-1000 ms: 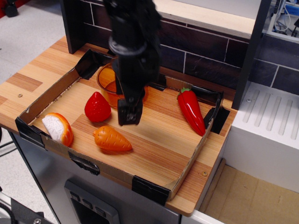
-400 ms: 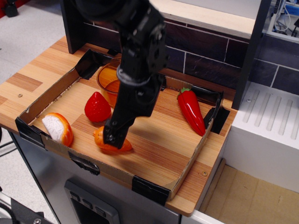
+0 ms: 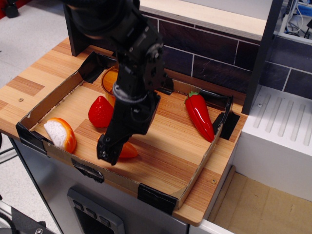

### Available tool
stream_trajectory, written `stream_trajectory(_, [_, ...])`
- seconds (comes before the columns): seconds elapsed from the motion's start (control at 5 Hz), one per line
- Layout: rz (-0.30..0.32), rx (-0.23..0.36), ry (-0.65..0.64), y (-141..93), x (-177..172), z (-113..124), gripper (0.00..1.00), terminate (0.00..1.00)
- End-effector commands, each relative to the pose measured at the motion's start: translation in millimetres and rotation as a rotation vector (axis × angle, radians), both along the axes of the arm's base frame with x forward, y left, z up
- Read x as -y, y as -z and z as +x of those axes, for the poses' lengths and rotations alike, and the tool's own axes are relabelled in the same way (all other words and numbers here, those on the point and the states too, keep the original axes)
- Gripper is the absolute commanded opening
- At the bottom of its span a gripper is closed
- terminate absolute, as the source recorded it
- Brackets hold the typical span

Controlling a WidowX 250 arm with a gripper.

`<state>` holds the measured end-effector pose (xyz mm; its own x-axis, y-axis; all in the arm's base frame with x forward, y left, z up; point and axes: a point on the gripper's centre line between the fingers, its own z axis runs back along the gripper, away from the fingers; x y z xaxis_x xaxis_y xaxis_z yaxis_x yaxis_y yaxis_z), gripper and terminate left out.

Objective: Put carrot in pot

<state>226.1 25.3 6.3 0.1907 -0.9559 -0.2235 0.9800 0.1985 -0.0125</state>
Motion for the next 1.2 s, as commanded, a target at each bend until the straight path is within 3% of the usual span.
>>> stream_trajectory(0.0, [0.006,0.012,-0.002,-4.6,-1.9,9.3,0.0,0.0])
stream_trajectory(0.4, [-0.053,0.085,-0.066,-36.2,15.8,26.9,0.0,0.0])
stream_trajectory(0.6, [-0.119,0.118,-0.194,-64.1,20.7,62.7,0.0,0.0])
stream_trajectory(0.8, [-0.173,0.147,-0.301,-83.2,4.2,96.4,0.0,0.0])
stream_trajectory(1.0, [-0.136,0.197,-0.425,-89.4,-22.3,118.7,0.0,0.0])
